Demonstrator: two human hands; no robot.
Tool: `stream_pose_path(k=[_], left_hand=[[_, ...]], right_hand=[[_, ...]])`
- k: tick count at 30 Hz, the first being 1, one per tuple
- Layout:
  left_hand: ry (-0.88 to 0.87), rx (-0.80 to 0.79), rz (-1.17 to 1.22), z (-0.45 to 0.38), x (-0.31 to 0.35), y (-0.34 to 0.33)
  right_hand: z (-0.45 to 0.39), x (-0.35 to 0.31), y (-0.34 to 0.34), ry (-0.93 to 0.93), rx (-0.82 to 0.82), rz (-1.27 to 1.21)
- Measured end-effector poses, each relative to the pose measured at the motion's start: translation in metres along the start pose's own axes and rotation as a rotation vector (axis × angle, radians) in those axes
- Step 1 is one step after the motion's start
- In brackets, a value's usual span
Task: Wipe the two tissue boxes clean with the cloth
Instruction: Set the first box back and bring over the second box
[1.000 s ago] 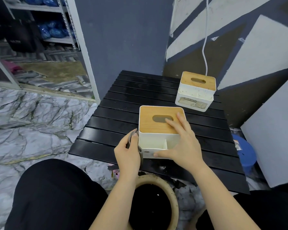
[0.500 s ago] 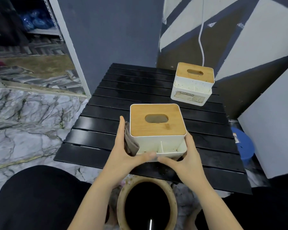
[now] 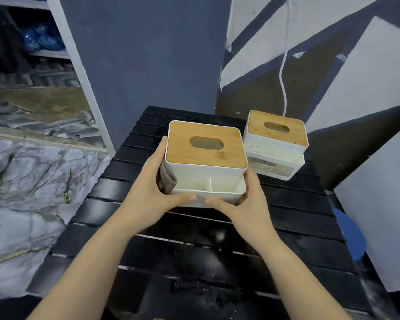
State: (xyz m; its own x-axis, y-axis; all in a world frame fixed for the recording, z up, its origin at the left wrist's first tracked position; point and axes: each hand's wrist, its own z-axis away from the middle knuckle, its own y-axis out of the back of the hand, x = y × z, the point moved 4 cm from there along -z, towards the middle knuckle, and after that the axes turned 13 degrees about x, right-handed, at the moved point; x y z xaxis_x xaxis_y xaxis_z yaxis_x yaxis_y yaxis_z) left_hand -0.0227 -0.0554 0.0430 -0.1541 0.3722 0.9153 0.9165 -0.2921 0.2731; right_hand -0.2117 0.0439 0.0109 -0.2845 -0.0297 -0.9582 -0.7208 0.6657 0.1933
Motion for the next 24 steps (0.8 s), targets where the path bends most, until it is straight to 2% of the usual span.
stream_pose_path(k=[8,15,19,24], left_hand=[[-0.039,0.02,-0.039,-0.138,-0.047,0.014],[0.047,0.099,-0.068,-0.175,-0.088,0.019],[0.168,0.13,-0.004,-0.172,-0.098,0.026],[0.448,0.303,0.329,-0.153,-0.091,0.045]], right_hand=[[-0.127,0.01,-0.073,0.016,-0.039,0.016],[-0.163,0.03,-0.115,-0.016,-0.052,0.055],[-0.163,0.025,-0.113,-0.031,-0.083,0.101],[-0.136,-0.002,-0.086,0.012,-0.066,0.14]])
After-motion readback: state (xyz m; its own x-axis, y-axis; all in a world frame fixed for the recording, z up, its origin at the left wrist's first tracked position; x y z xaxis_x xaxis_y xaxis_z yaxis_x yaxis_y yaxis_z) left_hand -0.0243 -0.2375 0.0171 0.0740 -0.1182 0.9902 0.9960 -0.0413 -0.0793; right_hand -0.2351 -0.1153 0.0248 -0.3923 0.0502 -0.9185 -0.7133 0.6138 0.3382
